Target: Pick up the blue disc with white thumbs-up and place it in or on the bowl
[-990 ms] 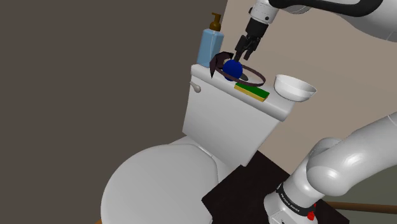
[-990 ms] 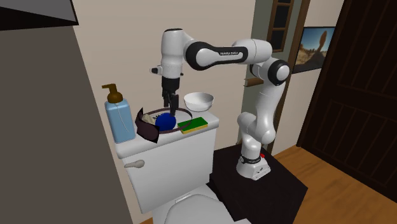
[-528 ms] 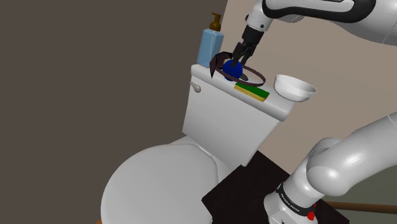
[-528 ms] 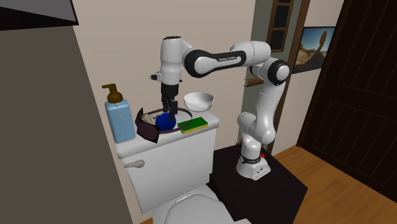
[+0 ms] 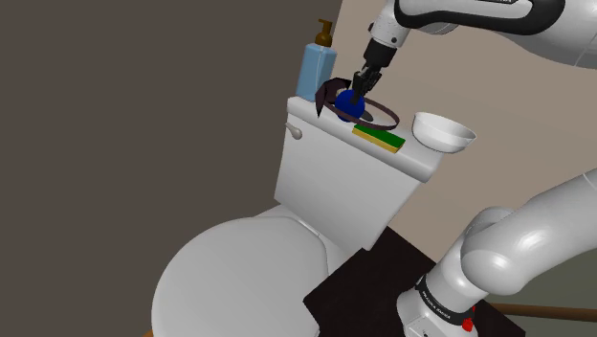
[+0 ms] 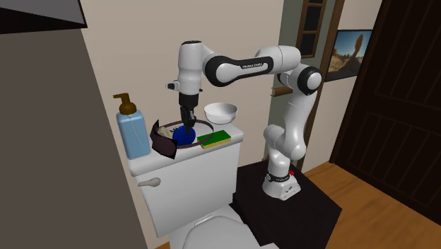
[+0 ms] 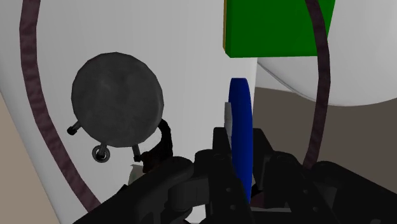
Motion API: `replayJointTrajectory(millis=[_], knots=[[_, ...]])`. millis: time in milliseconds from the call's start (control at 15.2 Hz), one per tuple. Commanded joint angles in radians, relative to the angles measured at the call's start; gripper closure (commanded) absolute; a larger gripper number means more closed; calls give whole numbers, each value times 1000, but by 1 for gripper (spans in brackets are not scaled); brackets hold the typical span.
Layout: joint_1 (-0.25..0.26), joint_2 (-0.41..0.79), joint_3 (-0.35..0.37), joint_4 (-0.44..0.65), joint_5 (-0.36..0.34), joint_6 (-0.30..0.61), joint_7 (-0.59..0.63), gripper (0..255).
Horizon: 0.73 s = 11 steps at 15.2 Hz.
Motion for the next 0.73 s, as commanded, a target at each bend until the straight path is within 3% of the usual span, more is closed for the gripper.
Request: replayJointTrajectory(millis=[0, 396, 660], knots=[[0, 0, 0, 0, 0, 0, 0, 255], [0, 0, 0, 0, 0, 0, 0, 255], [1, 13, 1, 67, 2, -54, -1, 255]])
